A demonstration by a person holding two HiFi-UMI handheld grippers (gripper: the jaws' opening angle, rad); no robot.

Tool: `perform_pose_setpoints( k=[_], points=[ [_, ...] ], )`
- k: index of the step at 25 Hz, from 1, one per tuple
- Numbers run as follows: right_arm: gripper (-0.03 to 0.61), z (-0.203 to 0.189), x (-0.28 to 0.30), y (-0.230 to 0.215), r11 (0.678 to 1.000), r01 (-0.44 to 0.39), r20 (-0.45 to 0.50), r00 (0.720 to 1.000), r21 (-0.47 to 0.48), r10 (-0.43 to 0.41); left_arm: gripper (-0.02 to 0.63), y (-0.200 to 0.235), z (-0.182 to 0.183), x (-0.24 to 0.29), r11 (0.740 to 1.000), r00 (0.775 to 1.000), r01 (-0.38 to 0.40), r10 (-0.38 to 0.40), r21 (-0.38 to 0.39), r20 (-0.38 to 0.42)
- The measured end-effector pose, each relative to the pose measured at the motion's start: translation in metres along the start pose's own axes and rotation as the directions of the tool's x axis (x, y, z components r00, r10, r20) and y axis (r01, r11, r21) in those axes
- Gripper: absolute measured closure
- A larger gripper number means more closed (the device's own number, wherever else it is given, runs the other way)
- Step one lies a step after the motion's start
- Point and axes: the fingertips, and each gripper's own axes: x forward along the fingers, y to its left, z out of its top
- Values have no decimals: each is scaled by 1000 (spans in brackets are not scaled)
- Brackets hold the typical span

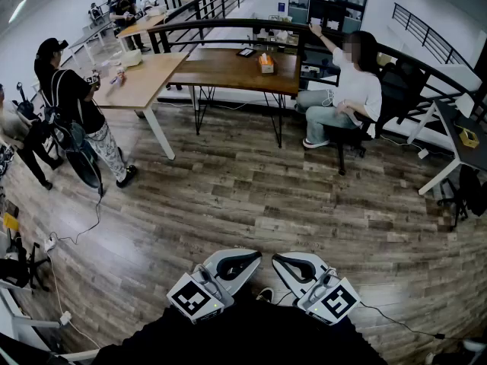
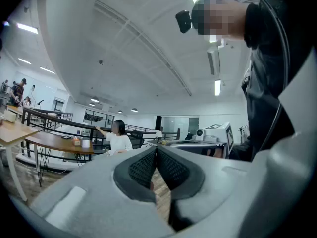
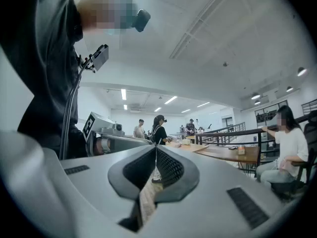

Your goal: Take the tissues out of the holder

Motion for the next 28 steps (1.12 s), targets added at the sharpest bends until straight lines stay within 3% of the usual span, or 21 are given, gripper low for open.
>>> perform_pose_setpoints(
  k=[21,28],
  points=[
    [572,2,-14,-1,999,29,21,999,14,-29,605,-16,-5,0,1000,1000,-14,14,-4,-9],
    [572,-5,2,-16,1000,21,10,1000,10,-21,606,5,-11,11,1000,1000,-18,17,-22,-16]
  ],
)
